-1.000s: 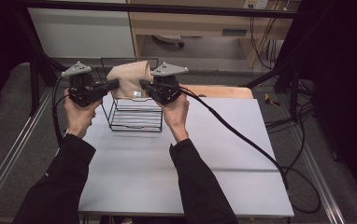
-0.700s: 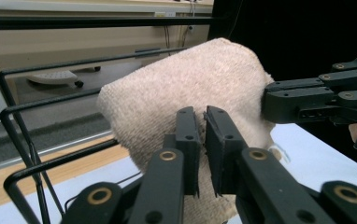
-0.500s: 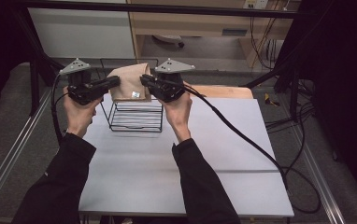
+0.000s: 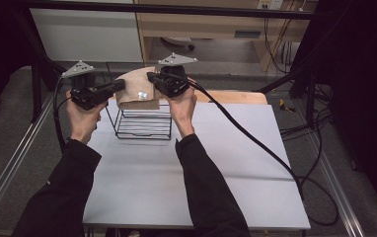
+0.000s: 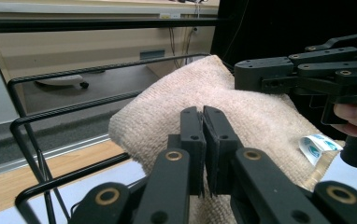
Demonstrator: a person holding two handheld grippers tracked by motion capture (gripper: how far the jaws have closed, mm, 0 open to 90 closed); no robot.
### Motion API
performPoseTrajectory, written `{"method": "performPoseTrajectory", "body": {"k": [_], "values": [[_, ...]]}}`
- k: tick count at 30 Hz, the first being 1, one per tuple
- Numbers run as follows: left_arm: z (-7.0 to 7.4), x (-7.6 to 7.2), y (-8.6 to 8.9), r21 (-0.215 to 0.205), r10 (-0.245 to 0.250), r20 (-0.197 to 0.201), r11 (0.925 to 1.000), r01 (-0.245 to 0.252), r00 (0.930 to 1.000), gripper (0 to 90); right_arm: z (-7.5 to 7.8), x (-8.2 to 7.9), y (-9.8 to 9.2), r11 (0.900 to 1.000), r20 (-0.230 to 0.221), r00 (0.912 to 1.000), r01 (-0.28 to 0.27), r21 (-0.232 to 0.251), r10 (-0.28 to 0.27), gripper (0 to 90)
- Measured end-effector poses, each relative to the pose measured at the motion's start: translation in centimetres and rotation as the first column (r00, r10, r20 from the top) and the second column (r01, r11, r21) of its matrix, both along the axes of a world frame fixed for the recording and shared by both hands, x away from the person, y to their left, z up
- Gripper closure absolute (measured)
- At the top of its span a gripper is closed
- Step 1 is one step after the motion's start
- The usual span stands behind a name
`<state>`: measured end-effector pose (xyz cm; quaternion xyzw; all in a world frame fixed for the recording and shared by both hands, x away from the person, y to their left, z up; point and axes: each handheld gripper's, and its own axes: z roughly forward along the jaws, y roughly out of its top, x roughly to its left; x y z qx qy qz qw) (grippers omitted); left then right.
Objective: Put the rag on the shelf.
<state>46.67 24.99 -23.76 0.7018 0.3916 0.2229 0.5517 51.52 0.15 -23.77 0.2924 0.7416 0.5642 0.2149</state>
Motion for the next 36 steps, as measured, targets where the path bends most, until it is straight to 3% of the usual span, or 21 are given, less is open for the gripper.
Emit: {"method": "performPoseTrajectory", "body": {"k": [3, 10, 18, 22, 30, 36], "values": [[-0.1, -0.3, 0.2, -0.002, 0.001, 0.004, 1.0, -0.001, 1.0, 84.9, 0.2, -0.1, -0.2, 1.0, -0.025, 0.9997, 0.005, -0.012, -0.005, 90.0], [-0.2, -1.1, 0.9, -0.004, 0.011, 0.014, 0.9999, -0.011, 0.9998, 78.4, 0.4, -0.3, -0.3, 1.0, -0.038, 0.9993, -0.005, -0.017, 0.005, 90.0], [0.0, -2.0, 1.6, 0.013, 0.036, 0.033, 0.9993, -0.037, 0.9988, 64.8, 1.8, -1.7, -1.4, 0.999, 0.032, 0.9989, -0.033, 0.014, 0.033, 80.1], [-0.3, -2.3, 1.9, 0.025, 0.046, 0.026, 0.9986, -0.046, 0.9986, 55.9, 2.3, -2.8, -2.0, 0.998, 0.044, 0.9975, -0.055, 0.009, 0.055, 76.7], [-1.6, -1.9, 1.6, 0.035, 0.038, 0.003, 0.9987, -0.039, 0.9993, 48.8, 0.6, -2.8, -2.0, 0.998, 0.026, 0.9981, -0.056, 0.0, 0.056, 74.1], [-2.7, -0.9, 0.8, 0.051, 0.025, -0.001, 0.9984, -0.025, 0.9997, 43.4, -0.3, -2.6, -2.1, 0.998, 0.041, 0.9976, -0.057, 0.038, 0.056, 74.7]]}}
